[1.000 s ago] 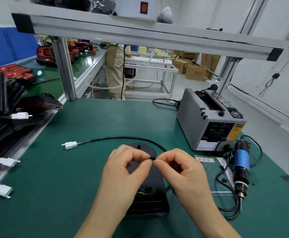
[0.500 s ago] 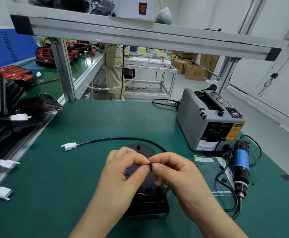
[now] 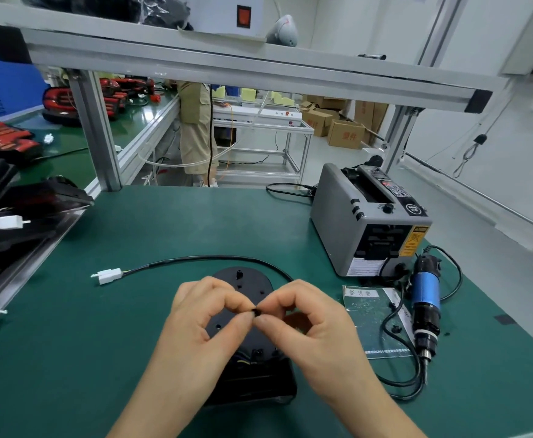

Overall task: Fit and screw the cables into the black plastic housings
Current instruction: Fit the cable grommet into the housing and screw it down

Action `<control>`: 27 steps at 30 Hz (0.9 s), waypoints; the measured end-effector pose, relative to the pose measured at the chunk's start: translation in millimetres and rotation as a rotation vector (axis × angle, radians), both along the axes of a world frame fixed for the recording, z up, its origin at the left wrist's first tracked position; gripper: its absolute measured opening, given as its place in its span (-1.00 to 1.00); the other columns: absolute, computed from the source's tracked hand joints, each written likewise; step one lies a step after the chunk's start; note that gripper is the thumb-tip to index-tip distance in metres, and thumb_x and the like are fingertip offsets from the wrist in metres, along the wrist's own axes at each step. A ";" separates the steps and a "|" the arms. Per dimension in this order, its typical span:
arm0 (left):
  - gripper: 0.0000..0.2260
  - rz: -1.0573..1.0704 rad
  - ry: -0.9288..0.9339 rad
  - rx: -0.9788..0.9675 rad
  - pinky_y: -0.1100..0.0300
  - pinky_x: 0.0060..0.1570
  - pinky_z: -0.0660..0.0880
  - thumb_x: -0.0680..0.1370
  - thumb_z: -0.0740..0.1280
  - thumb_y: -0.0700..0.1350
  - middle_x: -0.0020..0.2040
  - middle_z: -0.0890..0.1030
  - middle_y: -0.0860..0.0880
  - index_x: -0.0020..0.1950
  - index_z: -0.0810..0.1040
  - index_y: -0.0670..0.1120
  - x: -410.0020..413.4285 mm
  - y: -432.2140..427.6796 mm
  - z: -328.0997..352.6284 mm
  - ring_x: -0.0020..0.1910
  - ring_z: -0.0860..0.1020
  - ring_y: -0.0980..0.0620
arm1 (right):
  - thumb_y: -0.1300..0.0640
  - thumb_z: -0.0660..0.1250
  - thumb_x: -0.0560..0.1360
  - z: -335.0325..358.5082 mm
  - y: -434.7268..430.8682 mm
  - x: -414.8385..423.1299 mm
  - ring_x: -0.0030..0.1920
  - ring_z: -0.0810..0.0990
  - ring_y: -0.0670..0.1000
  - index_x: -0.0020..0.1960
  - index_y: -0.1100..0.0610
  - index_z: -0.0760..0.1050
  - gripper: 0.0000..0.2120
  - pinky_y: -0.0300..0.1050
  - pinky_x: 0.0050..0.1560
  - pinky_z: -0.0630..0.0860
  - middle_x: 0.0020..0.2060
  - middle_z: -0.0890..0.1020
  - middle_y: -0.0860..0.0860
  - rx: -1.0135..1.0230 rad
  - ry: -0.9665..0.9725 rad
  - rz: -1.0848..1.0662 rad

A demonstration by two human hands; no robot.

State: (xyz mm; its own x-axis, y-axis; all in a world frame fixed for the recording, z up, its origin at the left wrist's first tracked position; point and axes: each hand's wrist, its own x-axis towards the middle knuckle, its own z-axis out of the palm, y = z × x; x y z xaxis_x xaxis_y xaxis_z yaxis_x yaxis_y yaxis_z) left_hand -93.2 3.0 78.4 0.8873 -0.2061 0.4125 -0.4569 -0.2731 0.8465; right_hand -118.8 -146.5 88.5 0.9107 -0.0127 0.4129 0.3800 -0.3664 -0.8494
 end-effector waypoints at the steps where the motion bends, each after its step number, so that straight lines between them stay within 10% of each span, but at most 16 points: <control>1: -0.91 -0.002 0.003 0.001 0.52 -0.05 0.26 0.34 0.34 -0.07 -0.15 0.55 0.17 -0.24 0.57 0.13 0.3 -0.1 -0.4 0.03 0.42 0.20 | 0.12 0.43 0.33 -0.4 -0.4 0.1 -0.27 0.54 -0.14 -0.26 -0.09 0.55 -0.88 -0.38 -0.24 0.40 -0.31 0.57 -0.18 0.002 0.005 -0.003; 11: -0.78 -0.047 0.055 0.028 0.53 -0.06 0.25 0.26 0.25 0.20 -0.10 0.53 0.19 -0.22 0.55 0.13 0.0 -0.6 -3.2 0.05 0.39 0.24 | 0.13 0.41 0.31 1.3 -7.1 2.7 -0.42 0.44 -0.18 -0.33 -0.08 0.53 -0.87 -0.34 -0.33 0.37 -0.45 0.52 -0.14 0.090 0.196 0.101; 27: -0.87 -0.134 0.380 -0.104 0.14 -0.04 0.37 0.51 0.27 0.07 -0.18 0.48 0.03 -0.20 0.52 0.08 -1.7 6.2 -5.8 -0.13 0.44 0.04 | -0.09 0.46 0.21 -1.6 -6.6 3.2 -0.33 0.53 -0.19 -0.17 -0.10 0.61 -0.79 -0.33 -0.25 0.45 -0.33 0.61 -0.15 0.094 0.212 0.055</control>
State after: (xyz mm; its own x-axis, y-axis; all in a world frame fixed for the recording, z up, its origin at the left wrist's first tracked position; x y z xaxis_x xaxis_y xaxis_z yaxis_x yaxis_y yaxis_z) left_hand -94.9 9.2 72.7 0.9487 -0.3044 0.0854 -0.1322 -0.1363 0.9818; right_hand -115.6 -153.1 86.9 0.9772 0.0103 0.2122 0.2072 -0.2659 -0.9415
